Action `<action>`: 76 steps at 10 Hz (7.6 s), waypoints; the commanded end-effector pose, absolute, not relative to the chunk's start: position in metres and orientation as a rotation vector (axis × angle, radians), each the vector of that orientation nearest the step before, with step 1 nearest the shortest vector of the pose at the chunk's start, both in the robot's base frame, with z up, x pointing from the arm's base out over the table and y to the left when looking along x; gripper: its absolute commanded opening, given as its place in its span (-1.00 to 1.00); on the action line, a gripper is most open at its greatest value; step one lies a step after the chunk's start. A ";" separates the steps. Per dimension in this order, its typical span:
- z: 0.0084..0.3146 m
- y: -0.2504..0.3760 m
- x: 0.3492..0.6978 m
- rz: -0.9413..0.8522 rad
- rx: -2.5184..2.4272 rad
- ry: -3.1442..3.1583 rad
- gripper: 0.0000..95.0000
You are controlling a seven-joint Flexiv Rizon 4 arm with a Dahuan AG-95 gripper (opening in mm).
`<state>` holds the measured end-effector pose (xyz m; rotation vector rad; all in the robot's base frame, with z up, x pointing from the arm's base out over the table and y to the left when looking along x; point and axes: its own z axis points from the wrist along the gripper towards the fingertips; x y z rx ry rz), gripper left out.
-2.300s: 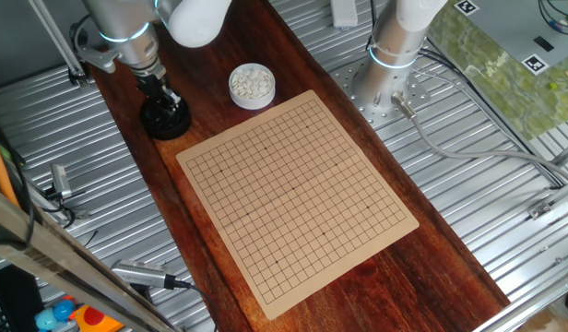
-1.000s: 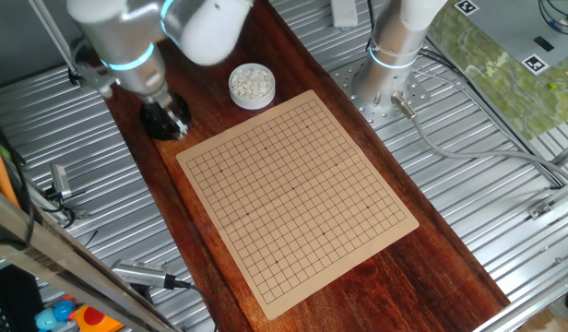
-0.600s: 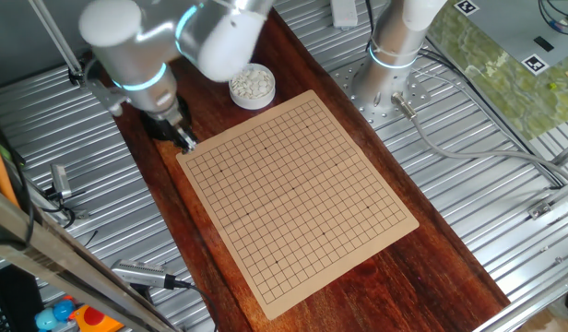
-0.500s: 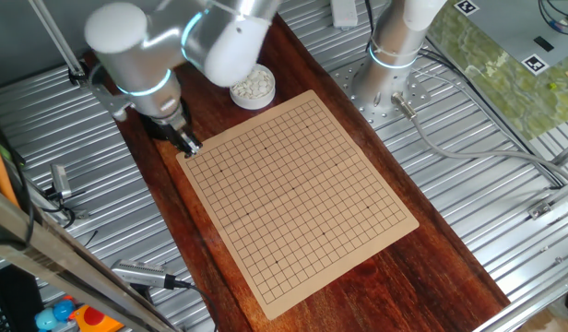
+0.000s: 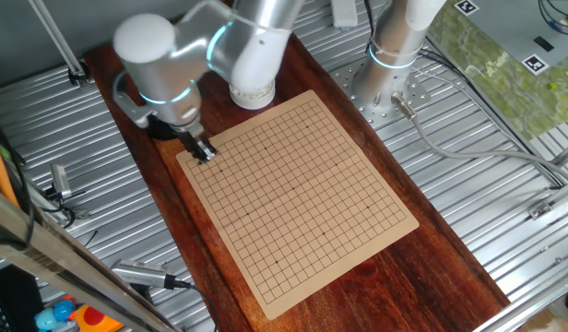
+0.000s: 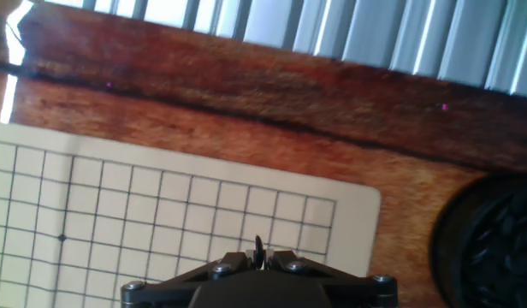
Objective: Play the first move as black on the 3-4 point in the upper right corner of the Go board
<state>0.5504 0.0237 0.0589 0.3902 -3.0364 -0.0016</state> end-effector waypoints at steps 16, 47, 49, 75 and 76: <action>0.051 0.022 0.533 -0.012 0.523 -3.032 -1.00; 0.036 0.000 0.527 -0.032 0.719 -2.827 -1.00; 0.035 -0.001 0.527 -0.034 0.734 -2.822 -1.00; 0.018 -0.002 0.533 0.016 0.880 -2.761 -1.00; 0.018 -0.002 0.533 0.016 0.880 -2.760 -1.00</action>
